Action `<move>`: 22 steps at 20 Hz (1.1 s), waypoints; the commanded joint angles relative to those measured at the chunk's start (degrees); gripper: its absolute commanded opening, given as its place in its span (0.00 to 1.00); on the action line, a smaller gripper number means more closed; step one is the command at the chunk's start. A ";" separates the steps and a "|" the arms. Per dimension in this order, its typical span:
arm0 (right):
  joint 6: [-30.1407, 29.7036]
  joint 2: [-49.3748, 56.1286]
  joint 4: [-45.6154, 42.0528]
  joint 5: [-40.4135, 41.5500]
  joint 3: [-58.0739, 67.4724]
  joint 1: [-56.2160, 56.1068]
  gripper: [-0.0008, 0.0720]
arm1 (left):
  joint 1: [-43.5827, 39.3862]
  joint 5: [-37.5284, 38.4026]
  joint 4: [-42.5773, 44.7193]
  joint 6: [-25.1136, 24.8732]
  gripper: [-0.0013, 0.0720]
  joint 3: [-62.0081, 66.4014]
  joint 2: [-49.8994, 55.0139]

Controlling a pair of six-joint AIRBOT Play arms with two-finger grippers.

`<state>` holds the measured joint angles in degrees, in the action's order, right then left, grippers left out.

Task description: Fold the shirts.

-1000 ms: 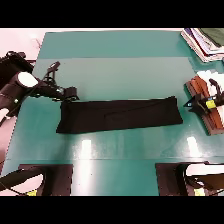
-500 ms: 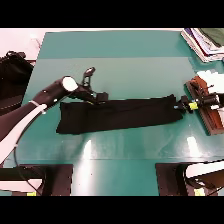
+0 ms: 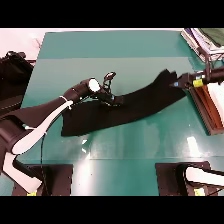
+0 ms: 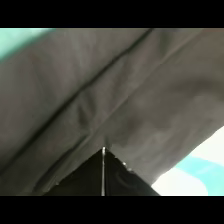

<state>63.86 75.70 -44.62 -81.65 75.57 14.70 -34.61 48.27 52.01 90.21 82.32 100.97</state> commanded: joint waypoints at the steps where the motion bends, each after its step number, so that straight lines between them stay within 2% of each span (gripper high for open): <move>1: 5.35 -4.57 0.09 0.17 6.67 -6.73 0.04 | -0.42 -0.07 -0.22 -0.02 0.05 1.22 2.80; 7: 9.62 -4.83 0.42 1.51 11.39 -17.99 0.04 | -0.39 -1.92 0.35 0.00 0.05 1.38 2.95; 12: 9.62 -4.81 8.00 6.03 11.93 -25.40 0.04 | 3.54 5.01 3.04 0.04 0.05 6.36 1.51; 17: 9.57 -3.50 9.18 14.82 11.91 -36.63 0.04 | 14.49 10.19 14.71 1.33 0.05 10.14 -10.47; 20: 8.74 1.36 9.94 21.97 11.91 -47.52 0.04 | 22.58 11.39 18.56 1.29 0.05 10.64 -19.80; 22: 5.60 6.21 11.13 28.68 11.96 -55.30 0.04 | 26.97 11.39 20.41 1.27 0.05 10.64 -25.49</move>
<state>72.25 77.19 -35.03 -62.08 87.44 -31.11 -13.82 58.41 67.99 91.44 92.49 82.94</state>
